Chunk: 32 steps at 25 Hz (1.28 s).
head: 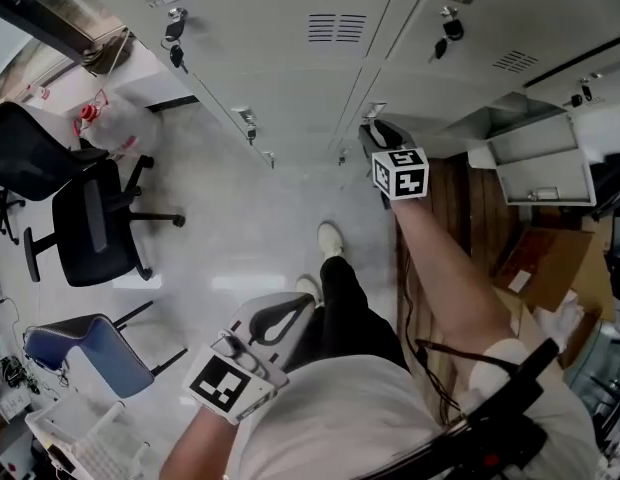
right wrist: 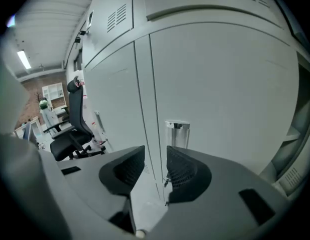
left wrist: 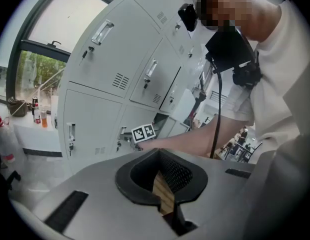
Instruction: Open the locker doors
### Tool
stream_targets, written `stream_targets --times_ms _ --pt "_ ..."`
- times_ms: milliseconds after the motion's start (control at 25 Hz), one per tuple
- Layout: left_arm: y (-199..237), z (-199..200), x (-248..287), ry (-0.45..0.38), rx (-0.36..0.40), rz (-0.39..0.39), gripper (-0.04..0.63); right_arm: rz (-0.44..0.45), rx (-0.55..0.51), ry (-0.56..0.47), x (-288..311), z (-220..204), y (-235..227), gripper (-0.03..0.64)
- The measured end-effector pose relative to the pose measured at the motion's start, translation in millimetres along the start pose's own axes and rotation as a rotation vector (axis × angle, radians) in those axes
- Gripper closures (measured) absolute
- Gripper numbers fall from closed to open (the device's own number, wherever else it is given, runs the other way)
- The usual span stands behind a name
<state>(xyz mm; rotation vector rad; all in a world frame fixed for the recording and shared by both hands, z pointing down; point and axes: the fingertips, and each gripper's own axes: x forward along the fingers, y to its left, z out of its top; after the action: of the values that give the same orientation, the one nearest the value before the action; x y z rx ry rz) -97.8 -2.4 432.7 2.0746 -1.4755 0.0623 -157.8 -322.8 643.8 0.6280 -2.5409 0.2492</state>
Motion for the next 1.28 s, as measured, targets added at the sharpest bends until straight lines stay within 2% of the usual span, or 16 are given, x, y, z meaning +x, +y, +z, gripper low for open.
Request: stream_targets --times_ms 120,280,720,1280 --pt "10 4 2 0.002 -0.015 0.018 0.584 0.002 -0.009 0.003 15 1 -4 0.514" --pt "18 5 2 0.002 0.008 0.024 0.584 0.000 -0.018 0.011 27 0 -9 0.509" --pt "25 3 1 0.012 -0.036 0.058 0.584 -0.008 0.006 -0.008 46 8 -15 0.497" --pt "7 -11 1 0.029 -0.004 0.024 0.584 -0.110 0.100 -0.021 -7 -24 -2 0.502"
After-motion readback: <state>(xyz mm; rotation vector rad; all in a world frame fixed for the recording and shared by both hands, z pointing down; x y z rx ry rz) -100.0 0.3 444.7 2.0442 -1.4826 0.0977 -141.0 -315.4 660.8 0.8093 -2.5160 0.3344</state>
